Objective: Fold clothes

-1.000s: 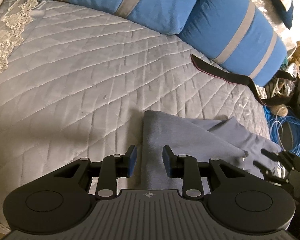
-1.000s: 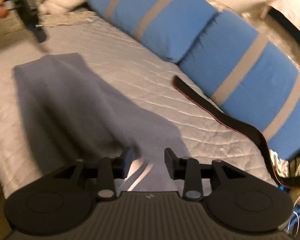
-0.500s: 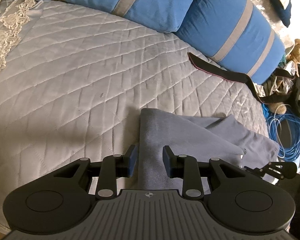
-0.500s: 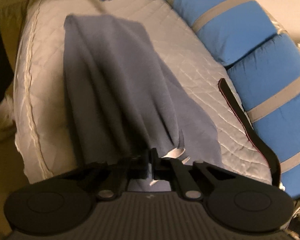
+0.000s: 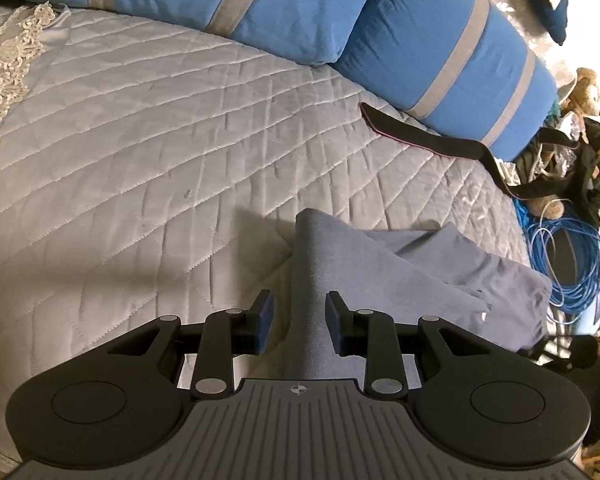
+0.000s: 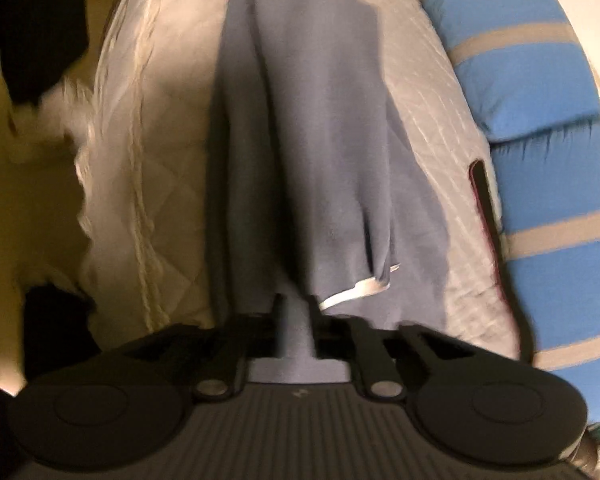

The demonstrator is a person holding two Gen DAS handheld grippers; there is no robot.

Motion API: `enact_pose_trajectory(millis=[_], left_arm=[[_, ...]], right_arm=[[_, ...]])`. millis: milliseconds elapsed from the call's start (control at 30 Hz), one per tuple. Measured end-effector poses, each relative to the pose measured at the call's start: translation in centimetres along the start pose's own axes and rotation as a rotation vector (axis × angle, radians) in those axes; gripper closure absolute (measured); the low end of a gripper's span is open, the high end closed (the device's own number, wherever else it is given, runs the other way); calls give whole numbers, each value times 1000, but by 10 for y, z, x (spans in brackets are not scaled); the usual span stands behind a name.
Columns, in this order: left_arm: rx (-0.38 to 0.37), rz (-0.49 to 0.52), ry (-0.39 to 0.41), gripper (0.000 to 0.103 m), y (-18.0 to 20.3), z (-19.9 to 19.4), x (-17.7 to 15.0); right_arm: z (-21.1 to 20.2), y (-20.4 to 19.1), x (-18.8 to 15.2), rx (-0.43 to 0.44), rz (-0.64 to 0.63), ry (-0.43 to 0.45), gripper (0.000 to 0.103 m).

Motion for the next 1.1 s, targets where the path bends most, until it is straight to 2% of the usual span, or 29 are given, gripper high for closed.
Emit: enact_pose_trajectory(millis=[33,67,133,233,300,500,700,767,900,967,1033,1100], left_arm=[[1,-1,0,76,0,0,0],[3,-4,-1,76,-1,1,0],[6,-8,-3,76,-2,2,0],[7,-7,-4,76,-1,1,1],[7,-3,-4,76,-1,1,0],[9,3,-11,76,-1,2,-1],[18,13,-16,76,0,4,-1],[19,16,-17,76,1,5,-1],[25,21,-18,76,1,6,-1],[25,22,-19,76,1,6,-1],[23,21,-17,75,1,6,-1],[19,22,-15,76,2,6,-1]], right_arm=[[-3,9,1,28,69,24,41],[-6,23,1,49,161,51,40],[-7,46,-1,106,324,87,41],[0,76,-4,237,574,131,42],[8,86,-8,333,694,143,44],[35,85,-6,458,783,93,44],[45,99,0,459,842,167,44],[45,109,-1,455,898,201,44],[50,133,-16,486,1094,235,41],[52,142,-28,539,1189,242,41],[51,145,-34,583,1232,243,42],[48,142,-35,607,1217,229,42]])
Point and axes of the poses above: each gripper's, at about its wrist camera, not at the fingertips, and z roughly the way its jaws point, y to its right, x to its top, the point moved 8 cm from there along z, roughly the way its jaws point, and after that the axes turned 10 degrees about -y, right-handed, at the moved point
